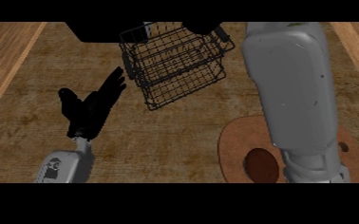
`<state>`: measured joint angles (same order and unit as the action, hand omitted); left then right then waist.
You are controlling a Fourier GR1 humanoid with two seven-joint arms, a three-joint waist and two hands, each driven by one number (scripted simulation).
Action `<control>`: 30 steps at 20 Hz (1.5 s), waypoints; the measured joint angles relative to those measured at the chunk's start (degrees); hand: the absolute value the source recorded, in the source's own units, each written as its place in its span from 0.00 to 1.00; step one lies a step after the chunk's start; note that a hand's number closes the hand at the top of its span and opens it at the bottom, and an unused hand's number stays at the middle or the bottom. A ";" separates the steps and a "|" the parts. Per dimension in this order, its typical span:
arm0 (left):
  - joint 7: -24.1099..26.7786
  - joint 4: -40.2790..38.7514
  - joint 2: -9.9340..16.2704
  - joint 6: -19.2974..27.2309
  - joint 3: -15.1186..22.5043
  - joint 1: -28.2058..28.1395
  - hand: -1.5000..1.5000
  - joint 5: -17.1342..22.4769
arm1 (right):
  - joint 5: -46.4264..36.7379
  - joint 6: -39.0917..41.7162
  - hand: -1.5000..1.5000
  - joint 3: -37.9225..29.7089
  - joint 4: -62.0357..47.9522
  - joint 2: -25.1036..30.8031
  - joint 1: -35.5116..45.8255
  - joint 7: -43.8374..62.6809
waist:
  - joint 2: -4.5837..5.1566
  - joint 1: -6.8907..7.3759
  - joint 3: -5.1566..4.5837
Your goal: Pick the can from the cutting board and place it in the tiered basket
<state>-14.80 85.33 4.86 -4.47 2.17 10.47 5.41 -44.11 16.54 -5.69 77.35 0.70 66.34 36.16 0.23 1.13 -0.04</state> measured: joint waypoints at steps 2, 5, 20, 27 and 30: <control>0.38 -0.30 -0.06 -0.19 -0.04 -0.03 0.50 -0.01 | 0.28 -4.24 1.00 0.48 -5.16 -0.26 0.91 -2.48 | 0.07 0.18 0.00; 0.57 -0.82 -0.61 0.26 0.31 0.34 0.50 -0.65 | 0.85 -9.60 1.00 1.28 -12.60 -0.48 2.24 -6.42 | 0.13 0.32 0.00; 0.33 -2.18 -1.82 -0.55 1.55 3.44 0.50 -1.09 | 29.66 -30.75 0.00 9.98 -36.73 -0.69 8.29 -21.63 | 0.81 3.51 -0.02; 0.19 -2.20 -1.54 -1.18 1.27 3.27 0.50 -0.72 | 38.23 -40.45 0.00 14.39 -41.97 -0.68 12.10 -30.45 | 0.69 3.55 -0.05; 0.42 -2.16 -1.33 -0.99 0.87 2.60 0.50 -0.83 | 39.85 -45.17 0.00 13.69 -43.55 -0.69 13.16 -31.89 | 0.52 2.69 -0.03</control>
<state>-14.38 83.18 3.54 -5.47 3.04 13.07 4.58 -4.25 -28.63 8.00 33.80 0.01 79.50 4.27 0.75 3.82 -0.08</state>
